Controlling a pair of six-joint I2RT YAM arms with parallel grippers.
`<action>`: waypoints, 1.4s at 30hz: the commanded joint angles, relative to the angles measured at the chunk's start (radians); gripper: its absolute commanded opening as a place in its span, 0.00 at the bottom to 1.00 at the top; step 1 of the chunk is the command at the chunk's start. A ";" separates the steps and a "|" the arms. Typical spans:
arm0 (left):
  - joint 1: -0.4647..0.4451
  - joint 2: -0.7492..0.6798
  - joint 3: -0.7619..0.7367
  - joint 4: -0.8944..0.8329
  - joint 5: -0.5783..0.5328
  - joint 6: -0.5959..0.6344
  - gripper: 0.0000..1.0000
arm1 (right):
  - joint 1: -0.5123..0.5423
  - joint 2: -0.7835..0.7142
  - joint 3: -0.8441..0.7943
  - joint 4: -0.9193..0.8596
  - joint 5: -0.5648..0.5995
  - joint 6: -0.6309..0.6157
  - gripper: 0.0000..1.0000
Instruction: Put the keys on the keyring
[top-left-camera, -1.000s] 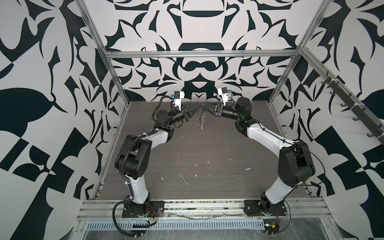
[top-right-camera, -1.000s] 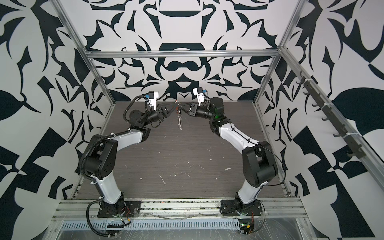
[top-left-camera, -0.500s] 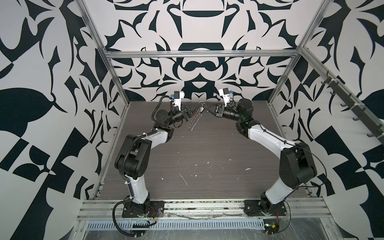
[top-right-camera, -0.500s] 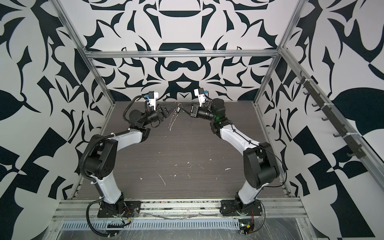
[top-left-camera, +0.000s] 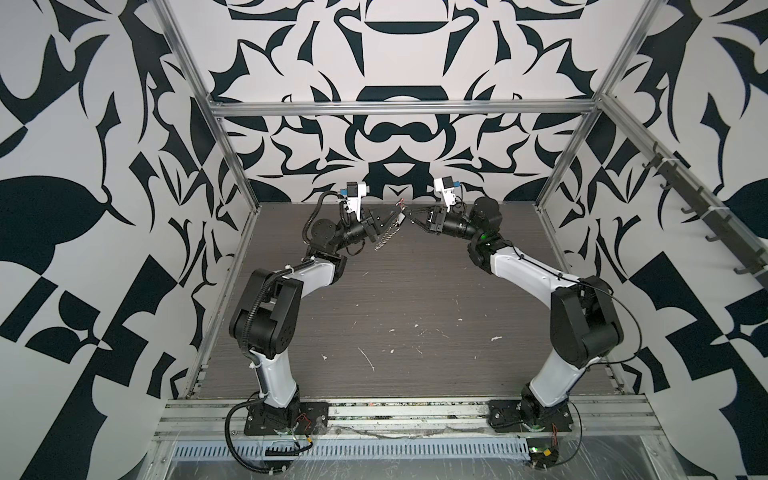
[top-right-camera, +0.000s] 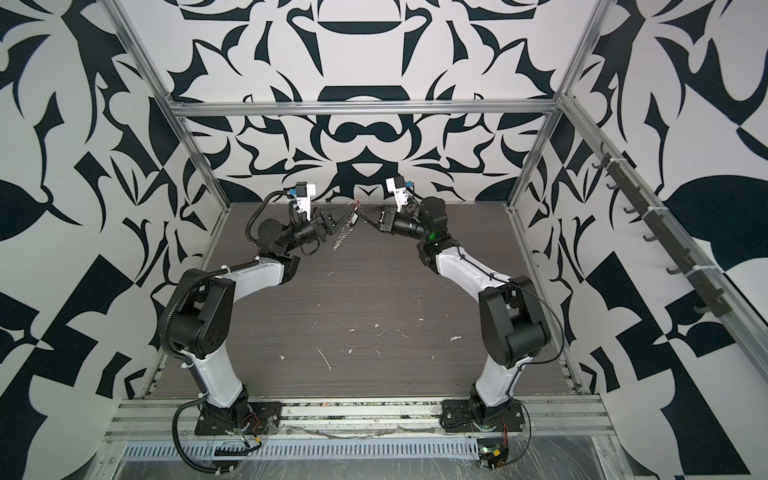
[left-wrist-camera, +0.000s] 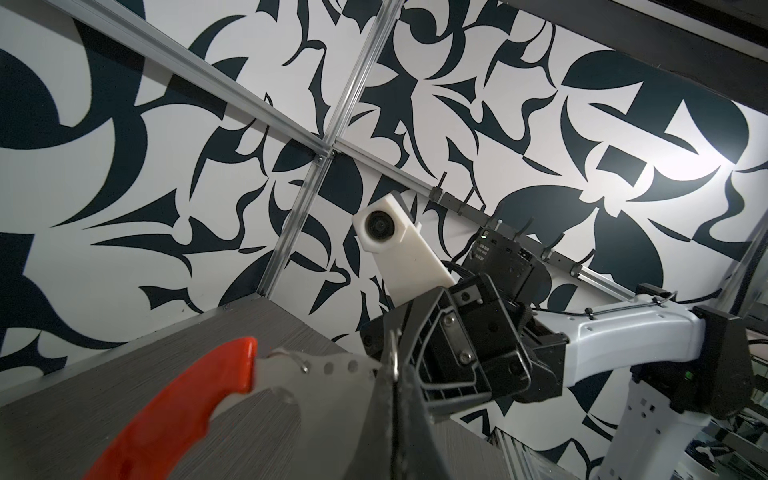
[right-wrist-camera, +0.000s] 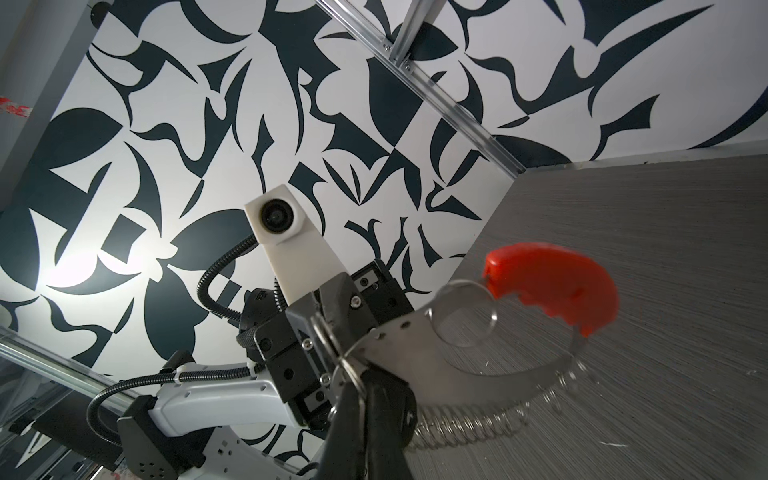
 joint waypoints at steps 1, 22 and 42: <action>-0.019 -0.033 0.057 0.088 0.003 0.009 0.00 | 0.043 0.020 0.060 0.004 -0.030 0.020 0.00; 0.000 -0.011 0.012 0.087 0.033 0.027 0.00 | -0.016 -0.270 0.095 -0.773 0.289 -0.574 0.28; 0.004 0.013 0.034 0.087 0.065 -0.054 0.00 | -0.002 -0.132 0.155 -0.382 0.136 -0.413 0.35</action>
